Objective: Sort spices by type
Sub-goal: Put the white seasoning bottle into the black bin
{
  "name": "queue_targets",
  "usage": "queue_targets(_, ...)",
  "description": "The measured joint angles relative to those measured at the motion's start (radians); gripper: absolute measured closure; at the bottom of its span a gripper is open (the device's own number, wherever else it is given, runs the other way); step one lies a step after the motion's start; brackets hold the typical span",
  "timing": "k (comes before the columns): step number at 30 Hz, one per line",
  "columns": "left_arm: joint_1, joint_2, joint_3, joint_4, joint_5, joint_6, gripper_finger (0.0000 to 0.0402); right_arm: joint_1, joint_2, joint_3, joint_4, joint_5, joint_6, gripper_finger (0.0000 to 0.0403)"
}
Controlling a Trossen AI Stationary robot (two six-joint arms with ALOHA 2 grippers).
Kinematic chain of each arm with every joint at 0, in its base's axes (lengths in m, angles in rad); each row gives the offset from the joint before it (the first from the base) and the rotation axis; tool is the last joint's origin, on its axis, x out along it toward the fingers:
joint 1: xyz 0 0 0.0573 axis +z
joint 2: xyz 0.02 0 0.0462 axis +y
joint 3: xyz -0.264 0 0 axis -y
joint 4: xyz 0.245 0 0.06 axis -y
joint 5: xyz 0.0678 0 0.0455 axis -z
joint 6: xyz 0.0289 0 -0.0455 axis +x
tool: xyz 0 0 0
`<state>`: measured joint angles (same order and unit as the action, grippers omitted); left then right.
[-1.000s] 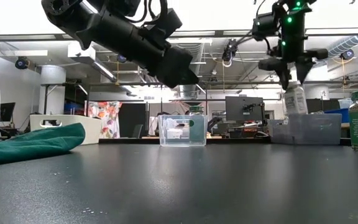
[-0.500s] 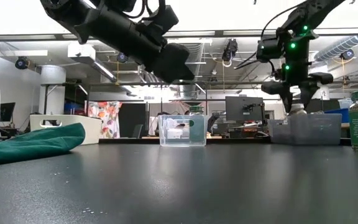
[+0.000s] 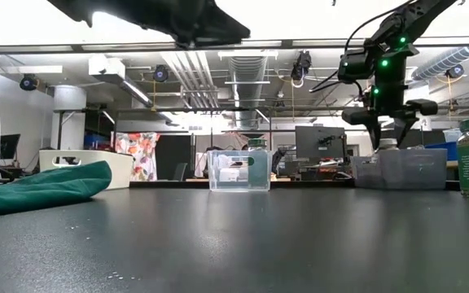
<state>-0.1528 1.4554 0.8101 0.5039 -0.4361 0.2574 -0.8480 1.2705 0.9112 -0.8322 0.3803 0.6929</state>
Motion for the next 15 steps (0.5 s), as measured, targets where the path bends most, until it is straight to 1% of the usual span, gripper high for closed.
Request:
queue_targets(7, -0.001, -0.169, -0.106, -0.001, 0.0, -0.029, 0.0184, -0.002, 0.0, 0.0, 0.001, 0.003, -0.012, 0.0205)
queue_targets(12, -0.001, -0.255, -0.165, 0.002, 0.0, -0.075, 0.0194, -0.002, 0.0, -0.001, 0.005, 0.005, -0.012, 0.0149)
queue_targets(15, -0.001, -0.298, -0.194, 0.005, 0.0, -0.086, 0.0196, -0.002, 0.0, -0.001, 0.005, 0.005, -0.012, 0.0129)
